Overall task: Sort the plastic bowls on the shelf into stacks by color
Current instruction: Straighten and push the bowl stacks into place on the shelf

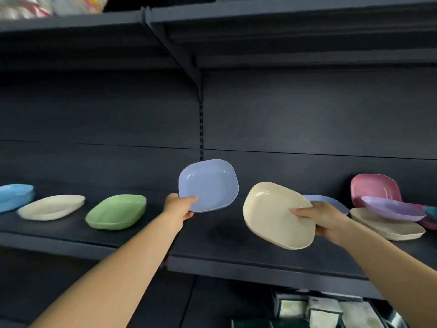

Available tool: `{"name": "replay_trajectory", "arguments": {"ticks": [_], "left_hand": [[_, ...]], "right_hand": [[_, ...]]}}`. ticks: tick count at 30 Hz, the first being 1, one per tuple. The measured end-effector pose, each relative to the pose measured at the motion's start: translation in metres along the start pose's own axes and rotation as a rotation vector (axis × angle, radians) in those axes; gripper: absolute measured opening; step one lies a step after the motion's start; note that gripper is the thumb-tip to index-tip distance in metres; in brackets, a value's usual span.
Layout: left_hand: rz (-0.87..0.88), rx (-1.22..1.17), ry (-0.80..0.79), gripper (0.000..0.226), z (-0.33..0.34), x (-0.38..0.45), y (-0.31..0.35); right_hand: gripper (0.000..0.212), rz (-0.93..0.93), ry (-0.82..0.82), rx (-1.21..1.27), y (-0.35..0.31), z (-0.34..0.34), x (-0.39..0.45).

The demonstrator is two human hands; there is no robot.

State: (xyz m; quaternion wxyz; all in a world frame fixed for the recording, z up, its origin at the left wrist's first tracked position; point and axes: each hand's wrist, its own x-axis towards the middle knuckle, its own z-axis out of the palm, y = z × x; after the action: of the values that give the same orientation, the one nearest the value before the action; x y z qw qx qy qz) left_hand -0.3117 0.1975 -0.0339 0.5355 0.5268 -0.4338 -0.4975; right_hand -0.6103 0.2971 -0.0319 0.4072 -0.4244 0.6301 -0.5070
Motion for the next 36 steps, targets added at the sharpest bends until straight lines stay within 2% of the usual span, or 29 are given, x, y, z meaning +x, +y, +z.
{"name": "replay_trajectory", "arguments": {"ticks": [4,14,19,24,27,33,36], "left_hand": [[0.025,-0.031,0.059,0.025,-0.082,0.011,0.014],[0.064,-0.020,0.201,0.023,-0.295,0.043,0.032],[0.052,0.011,0.265,0.026,-0.377,0.052,0.035],[0.060,-0.005,0.315,0.025,-0.425,0.066,0.037],[0.056,-0.012,0.336,0.032,-0.441,0.074,0.037],[0.079,-0.018,0.316,0.028,-0.452,0.100,0.046],[0.090,-0.033,0.307,0.033,-0.451,0.117,0.055]], "right_hand": [[0.007,-0.035,-0.007,-0.025,-0.025,0.080,-0.011],[0.014,-0.128,-0.094,0.034,-0.066,0.303,-0.033],[0.020,-0.140,-0.152,0.028,-0.082,0.387,-0.040],[0.023,-0.166,-0.165,-0.029,-0.096,0.435,-0.034],[0.022,-0.169,-0.165,-0.057,-0.102,0.455,-0.029],[0.022,-0.180,-0.172,-0.068,-0.115,0.466,-0.016],[0.020,-0.182,-0.152,-0.046,-0.120,0.467,-0.003]]}}
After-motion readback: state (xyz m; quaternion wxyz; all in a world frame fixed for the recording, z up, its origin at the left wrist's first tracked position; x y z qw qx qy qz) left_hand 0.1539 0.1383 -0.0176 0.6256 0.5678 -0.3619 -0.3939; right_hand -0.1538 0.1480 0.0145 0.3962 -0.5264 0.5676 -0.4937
